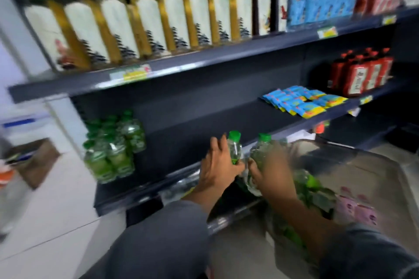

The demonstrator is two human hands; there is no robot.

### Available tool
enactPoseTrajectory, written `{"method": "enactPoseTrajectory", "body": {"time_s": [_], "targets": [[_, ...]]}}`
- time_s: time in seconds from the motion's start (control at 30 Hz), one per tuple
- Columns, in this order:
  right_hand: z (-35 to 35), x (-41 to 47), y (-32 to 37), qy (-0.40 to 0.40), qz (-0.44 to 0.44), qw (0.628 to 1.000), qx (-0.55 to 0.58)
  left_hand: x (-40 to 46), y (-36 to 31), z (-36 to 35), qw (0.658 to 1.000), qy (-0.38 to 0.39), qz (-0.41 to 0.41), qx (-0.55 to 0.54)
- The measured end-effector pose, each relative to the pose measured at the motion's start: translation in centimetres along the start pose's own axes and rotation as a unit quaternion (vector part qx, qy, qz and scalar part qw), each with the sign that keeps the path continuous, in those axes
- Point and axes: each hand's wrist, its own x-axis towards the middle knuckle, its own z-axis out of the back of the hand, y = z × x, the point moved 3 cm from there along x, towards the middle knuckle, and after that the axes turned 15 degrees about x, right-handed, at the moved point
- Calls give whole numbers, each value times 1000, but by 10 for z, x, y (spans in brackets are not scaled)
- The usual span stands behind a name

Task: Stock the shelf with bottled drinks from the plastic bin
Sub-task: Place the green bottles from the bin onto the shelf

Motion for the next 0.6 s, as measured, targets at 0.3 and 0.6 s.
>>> {"method": "enactPoseTrajectory", "body": {"time_s": [0.3,0.6], "targets": [[-121,8,90,75,77,993,51,6,159,36,993,-28,100,58],[-215,19,126,99,41,979,173,37,252,41,965,-66,94,236]]}}
